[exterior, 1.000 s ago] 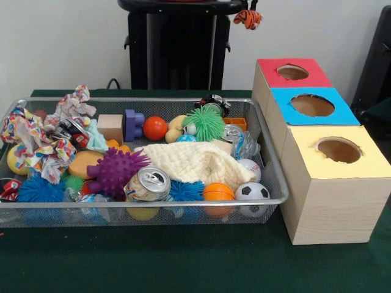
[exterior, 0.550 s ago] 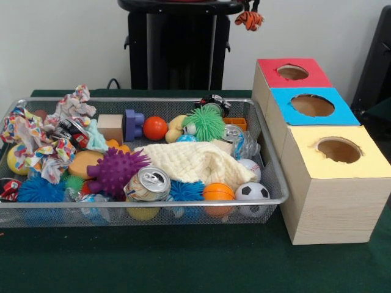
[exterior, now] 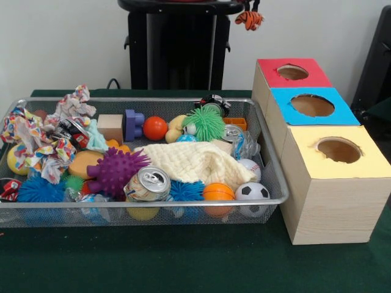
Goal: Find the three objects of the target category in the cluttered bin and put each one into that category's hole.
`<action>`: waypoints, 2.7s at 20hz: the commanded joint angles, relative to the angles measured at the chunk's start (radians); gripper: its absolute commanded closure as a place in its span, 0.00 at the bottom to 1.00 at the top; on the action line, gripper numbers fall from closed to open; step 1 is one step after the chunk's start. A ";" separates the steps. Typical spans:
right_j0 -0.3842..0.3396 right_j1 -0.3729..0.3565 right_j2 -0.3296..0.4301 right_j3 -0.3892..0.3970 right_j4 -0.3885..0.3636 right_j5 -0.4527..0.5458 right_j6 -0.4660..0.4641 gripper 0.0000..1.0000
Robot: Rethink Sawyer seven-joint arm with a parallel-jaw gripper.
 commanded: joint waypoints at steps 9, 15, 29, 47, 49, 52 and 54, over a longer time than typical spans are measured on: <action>0.067 0.004 0.107 -0.154 0.052 0.086 0.168 1.00; 0.094 0.026 0.124 -0.182 0.101 0.056 0.217 1.00; 0.081 0.043 0.143 -0.236 0.110 0.094 0.166 1.00; 0.058 0.064 0.168 -0.332 0.071 0.173 0.111 1.00; 0.058 0.064 0.170 -0.338 0.074 0.184 0.114 1.00; 0.065 0.066 0.171 -0.348 0.079 0.191 0.122 1.00; 0.070 0.067 0.171 -0.351 0.081 0.191 0.130 1.00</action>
